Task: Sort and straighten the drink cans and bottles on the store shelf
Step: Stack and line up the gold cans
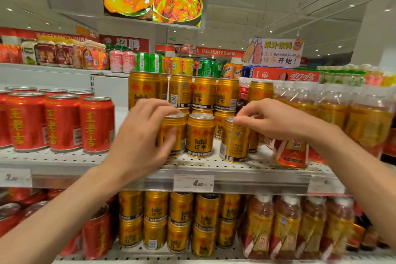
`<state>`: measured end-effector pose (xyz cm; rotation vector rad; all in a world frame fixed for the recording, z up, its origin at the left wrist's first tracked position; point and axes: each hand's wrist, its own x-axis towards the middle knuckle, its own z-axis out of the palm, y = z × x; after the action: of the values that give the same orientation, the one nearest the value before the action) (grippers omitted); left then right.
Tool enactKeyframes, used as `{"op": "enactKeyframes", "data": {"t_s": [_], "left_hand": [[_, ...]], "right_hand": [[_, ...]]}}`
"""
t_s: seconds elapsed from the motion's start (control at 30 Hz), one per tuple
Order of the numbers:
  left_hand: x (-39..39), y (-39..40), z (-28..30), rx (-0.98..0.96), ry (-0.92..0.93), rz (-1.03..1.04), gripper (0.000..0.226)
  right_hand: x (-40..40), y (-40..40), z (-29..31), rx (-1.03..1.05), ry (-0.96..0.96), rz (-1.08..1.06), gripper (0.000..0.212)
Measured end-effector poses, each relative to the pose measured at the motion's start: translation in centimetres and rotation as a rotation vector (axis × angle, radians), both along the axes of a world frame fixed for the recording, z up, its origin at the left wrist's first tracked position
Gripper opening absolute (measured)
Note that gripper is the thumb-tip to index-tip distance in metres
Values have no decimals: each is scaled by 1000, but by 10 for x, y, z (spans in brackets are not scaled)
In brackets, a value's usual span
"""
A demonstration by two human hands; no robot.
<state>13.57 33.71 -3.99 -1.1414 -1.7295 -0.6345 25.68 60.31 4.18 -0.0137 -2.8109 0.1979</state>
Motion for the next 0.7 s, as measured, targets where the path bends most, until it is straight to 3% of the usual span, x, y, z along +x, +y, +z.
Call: {"op": "enactKeyframes", "data": {"t_s": [0.17, 0.27, 0.37, 0.47, 0.63, 0.7], "left_hand": [[5, 50, 14, -220, -90, 13, 34], [1, 58, 10, -180, -221, -24, 33], [-1, 59, 6, -109, -264, -50, 33], [0, 59, 5, -94, -280, -50, 34], [-1, 60, 4, -90, -290, -45, 34], [-1, 62, 3, -78, -293, -36, 33]], "right_hand": [[0, 8, -5, 7, -40, 1, 53], [0, 10, -6, -50, -35, 34, 48], [-4, 7, -11, -107, 87, 38, 45], [-12, -1, -14, -29, 150, 62, 48], [-5, 12, 2, -103, -126, 115, 47], [-7, 15, 0, -130, -110, 128, 44]]}}
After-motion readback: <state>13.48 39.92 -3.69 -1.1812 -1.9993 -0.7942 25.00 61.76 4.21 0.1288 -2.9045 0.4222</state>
